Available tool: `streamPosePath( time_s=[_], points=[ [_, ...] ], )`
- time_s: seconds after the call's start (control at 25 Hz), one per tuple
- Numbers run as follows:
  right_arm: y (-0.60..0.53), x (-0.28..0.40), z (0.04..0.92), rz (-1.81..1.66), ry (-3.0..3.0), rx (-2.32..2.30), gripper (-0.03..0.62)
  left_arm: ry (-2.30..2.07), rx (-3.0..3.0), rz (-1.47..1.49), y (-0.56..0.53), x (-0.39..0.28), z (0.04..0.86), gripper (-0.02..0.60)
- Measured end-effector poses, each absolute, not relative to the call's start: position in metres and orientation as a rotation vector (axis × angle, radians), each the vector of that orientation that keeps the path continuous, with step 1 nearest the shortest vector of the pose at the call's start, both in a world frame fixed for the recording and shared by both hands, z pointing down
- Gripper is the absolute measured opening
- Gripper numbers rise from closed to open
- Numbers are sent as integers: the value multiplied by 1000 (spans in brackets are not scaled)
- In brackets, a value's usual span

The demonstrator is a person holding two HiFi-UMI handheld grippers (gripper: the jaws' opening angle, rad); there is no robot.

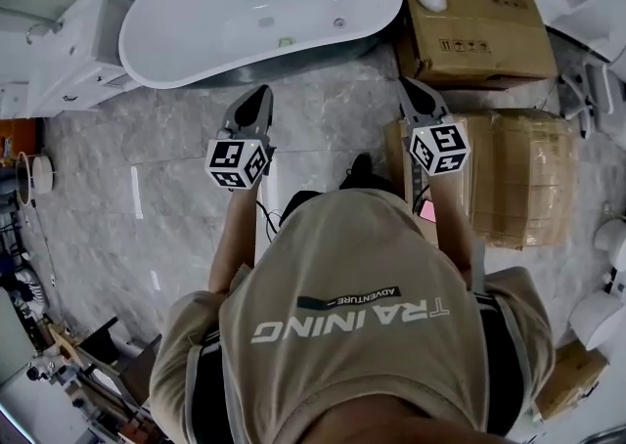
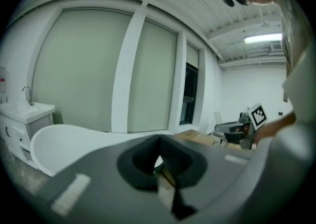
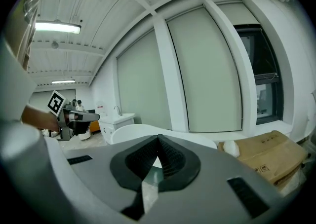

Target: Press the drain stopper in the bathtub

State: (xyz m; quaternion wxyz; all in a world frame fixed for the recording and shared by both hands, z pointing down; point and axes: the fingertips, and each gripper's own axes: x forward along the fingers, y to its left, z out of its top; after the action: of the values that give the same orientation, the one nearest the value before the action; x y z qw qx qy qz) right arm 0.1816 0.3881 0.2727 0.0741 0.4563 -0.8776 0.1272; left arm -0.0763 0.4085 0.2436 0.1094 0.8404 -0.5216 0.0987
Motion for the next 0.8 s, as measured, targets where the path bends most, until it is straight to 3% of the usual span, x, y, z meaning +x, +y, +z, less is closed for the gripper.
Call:
streamPosePath(
  time_s=[0.8],
  points=[
    [268,160,294,465,-2598,1309,8,-1412,2492,272,275,-63,275,2]
  ],
)
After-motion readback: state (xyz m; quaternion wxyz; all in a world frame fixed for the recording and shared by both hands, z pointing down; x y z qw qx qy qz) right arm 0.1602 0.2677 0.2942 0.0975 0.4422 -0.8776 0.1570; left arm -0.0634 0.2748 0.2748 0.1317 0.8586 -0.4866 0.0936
